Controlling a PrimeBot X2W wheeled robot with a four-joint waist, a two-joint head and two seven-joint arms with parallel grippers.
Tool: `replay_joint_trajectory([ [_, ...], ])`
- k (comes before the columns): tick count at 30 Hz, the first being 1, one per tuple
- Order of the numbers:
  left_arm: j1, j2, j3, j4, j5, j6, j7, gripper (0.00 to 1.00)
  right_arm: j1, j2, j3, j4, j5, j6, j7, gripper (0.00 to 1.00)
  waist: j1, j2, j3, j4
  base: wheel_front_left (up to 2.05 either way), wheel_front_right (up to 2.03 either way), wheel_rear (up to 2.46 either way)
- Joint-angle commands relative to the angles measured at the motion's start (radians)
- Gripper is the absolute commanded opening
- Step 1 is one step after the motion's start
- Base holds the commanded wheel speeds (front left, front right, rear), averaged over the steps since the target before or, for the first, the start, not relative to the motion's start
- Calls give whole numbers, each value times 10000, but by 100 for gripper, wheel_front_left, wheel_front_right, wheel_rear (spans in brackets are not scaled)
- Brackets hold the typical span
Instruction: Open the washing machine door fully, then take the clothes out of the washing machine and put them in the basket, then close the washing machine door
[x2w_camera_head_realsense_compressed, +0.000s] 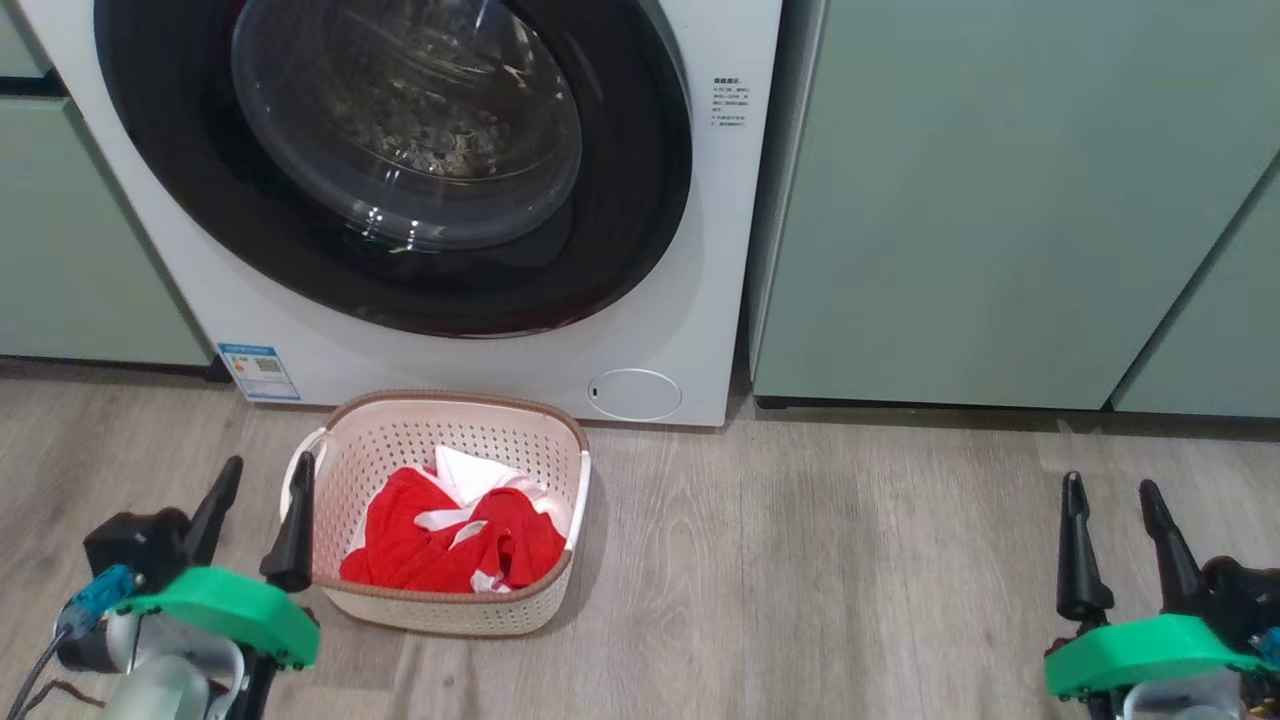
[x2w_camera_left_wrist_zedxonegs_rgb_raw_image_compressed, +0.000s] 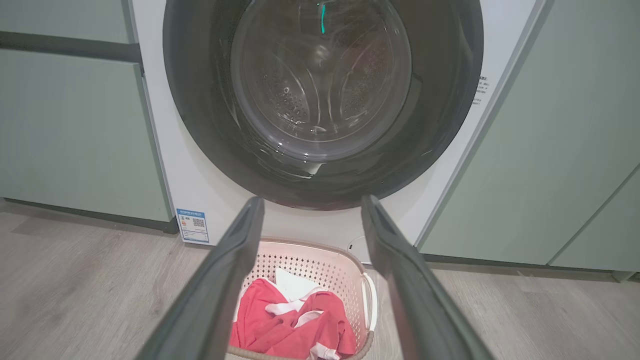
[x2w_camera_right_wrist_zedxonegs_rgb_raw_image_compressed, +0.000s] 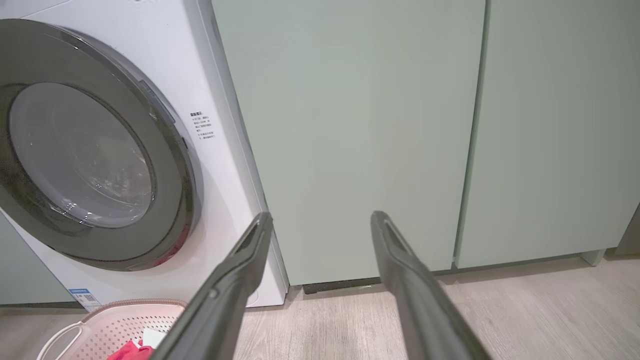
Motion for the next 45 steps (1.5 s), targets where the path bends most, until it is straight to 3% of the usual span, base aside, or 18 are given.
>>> replay_joint_trajectory([
  [1,-424,311,382,-264,107,-61,-67,100,-213,-52,235,-419,-84,-9,-36,100,0,-1,-10,11,0,0,0],
  [25,-667,49,348,212,553,-61,-67,100,-64,-51,250,-301,71,-9,-36,100,0,-1,-65,79,0,0,0],
  [26,-11,-164,3,466,448,0,0,0,189,36,12,-19,18,0,0,0,0,-1,-64,80,0,0,0],
  [32,776,-592,-75,1155,366,9,40,0,455,152,46,888,94,0,31,0,0,-1,-59,73,0,0,0],
  [45,742,-772,160,819,-736,2,398,0,322,133,10,754,1412,-1,389,0,0,-1,21,-36,0,0,0],
])
